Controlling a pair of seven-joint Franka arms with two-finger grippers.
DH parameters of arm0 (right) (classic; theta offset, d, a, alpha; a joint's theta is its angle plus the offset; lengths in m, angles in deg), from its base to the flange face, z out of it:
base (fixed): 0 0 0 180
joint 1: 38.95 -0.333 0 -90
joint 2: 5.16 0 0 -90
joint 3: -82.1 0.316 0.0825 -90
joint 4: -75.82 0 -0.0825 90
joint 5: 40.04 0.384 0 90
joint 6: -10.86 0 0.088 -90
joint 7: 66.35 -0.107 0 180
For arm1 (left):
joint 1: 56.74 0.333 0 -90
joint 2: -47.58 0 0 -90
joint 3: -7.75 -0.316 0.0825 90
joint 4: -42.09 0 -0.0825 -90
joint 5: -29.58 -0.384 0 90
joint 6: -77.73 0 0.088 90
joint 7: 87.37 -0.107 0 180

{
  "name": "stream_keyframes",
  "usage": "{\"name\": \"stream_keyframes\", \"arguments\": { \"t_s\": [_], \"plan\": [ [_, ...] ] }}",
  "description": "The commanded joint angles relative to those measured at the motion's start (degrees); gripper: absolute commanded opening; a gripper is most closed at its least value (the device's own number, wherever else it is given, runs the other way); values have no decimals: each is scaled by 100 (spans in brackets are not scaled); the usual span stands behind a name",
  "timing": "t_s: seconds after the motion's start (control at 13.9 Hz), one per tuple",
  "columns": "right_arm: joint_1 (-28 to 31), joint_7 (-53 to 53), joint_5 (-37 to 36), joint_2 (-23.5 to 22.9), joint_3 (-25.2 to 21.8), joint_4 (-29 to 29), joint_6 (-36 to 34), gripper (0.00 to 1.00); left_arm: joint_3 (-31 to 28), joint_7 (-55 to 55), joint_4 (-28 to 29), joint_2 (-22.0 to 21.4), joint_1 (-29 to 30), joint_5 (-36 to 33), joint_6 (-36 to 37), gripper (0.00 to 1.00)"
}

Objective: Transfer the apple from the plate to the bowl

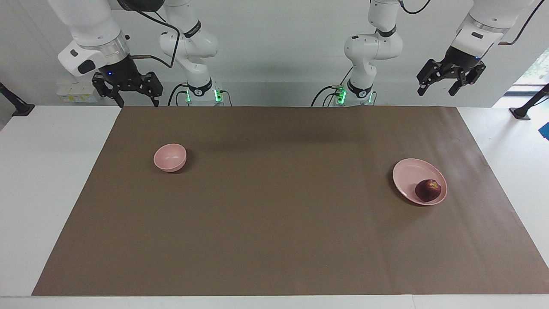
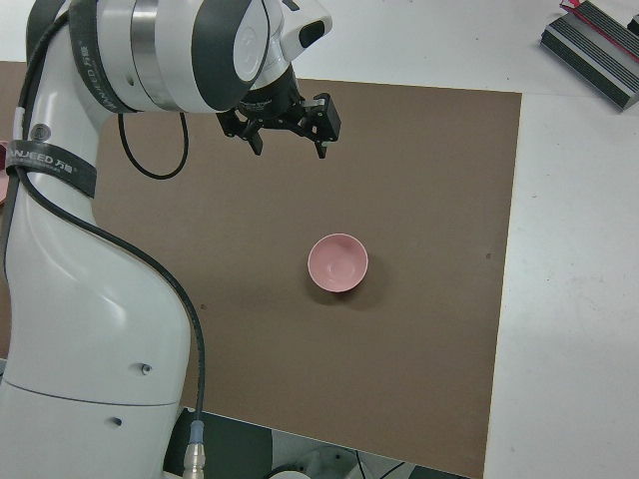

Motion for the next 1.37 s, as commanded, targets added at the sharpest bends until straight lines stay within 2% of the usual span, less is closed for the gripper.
{"name": "stream_keyframes", "arguments": {
  "t_s": [0.0, 0.72, 1.08, 1.3],
  "plan": [
    [31, 12, 72, -22, 15, -57, -82, 100, -4, 40, 177, -173, -15, -83, 7, 100],
    [31, 20, 81, 30, 15, 57, -64, 100, -13, 14, 290, -173, 2, -83, -80, 100],
    [31, 12, 107, 57, 15, 119, -64, 100, -22, -118, 791, -138, 221, -83, -914, 100],
    [39, 20, 116, 74, 15, 128, -64, 100, -22, -109, 1326, 37, 476, -83, -1720, 100]
  ]
}}
